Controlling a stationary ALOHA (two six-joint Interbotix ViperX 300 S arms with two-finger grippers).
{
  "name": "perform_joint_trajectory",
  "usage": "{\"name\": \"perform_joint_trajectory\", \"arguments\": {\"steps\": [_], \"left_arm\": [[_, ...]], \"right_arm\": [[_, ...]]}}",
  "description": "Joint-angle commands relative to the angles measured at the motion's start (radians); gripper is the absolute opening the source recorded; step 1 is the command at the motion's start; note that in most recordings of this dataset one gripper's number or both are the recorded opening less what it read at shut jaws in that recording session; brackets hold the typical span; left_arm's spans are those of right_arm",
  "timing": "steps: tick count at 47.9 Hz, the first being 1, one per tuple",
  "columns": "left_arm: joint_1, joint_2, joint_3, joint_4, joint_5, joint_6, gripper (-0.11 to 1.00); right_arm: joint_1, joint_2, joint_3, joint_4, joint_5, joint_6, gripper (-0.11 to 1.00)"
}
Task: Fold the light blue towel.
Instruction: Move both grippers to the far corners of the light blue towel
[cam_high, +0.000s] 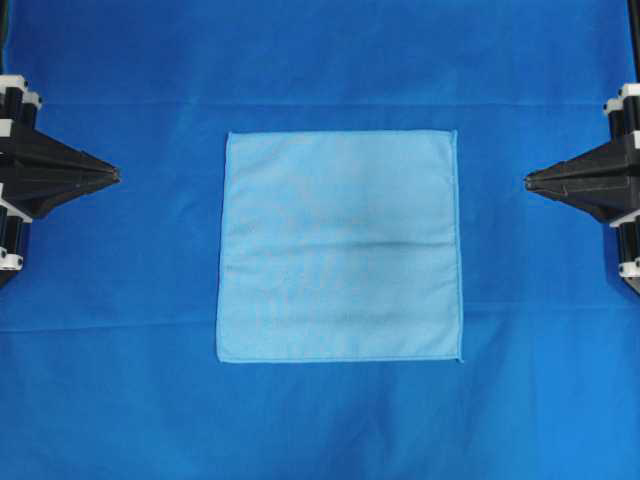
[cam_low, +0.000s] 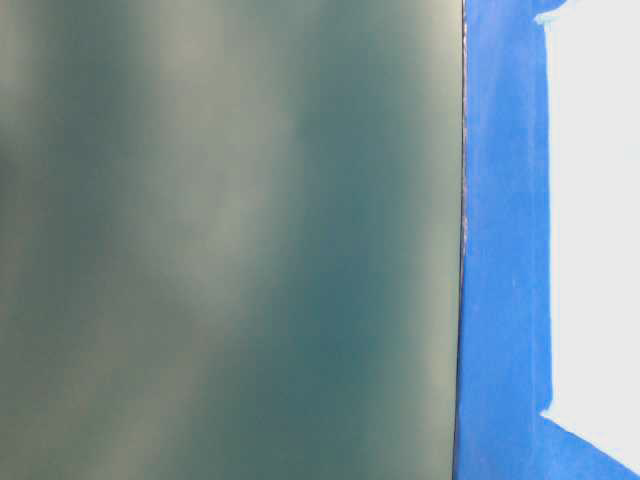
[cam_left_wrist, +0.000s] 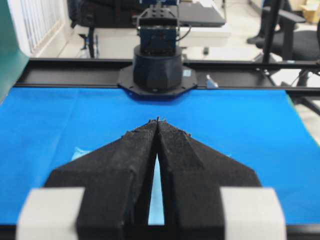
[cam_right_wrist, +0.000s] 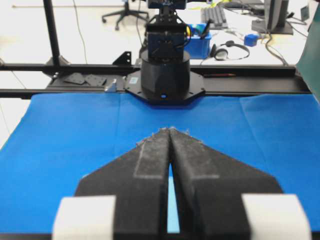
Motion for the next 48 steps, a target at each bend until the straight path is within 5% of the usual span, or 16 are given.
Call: {"name": "perform_joint_trajectory", "arguments": {"steps": [1, 11, 31, 38, 43, 48], "left_arm": [[0.006, 0.032, -0.014, -0.020, -0.005, -0.009, 0.00], [0.021, 0.120, -0.037, -0.020, -0.026, 0.005, 0.00], [0.219, 0.387, -0.078, -0.021, -0.026, -0.009, 0.02], [0.255, 0.508, -0.100, -0.021, -0.035, -0.008, 0.36], [0.276, 0.594, -0.117, -0.021, -0.040, 0.005, 0.67], [0.302, 0.669, -0.132, -0.020, -0.049, 0.011, 0.86]], "right_arm": [[0.002, 0.009, -0.023, 0.002, -0.006, 0.000, 0.00], [-0.037, 0.063, -0.072, 0.048, 0.086, 0.025, 0.00], [-0.301, 0.213, -0.080, 0.077, 0.244, 0.060, 0.00], [-0.370, 0.308, -0.087, 0.069, 0.265, 0.051, 0.06], [-0.402, 0.390, -0.100, 0.044, 0.284, 0.044, 0.34], [-0.422, 0.488, -0.112, 0.009, 0.290, 0.044, 0.59]]}}
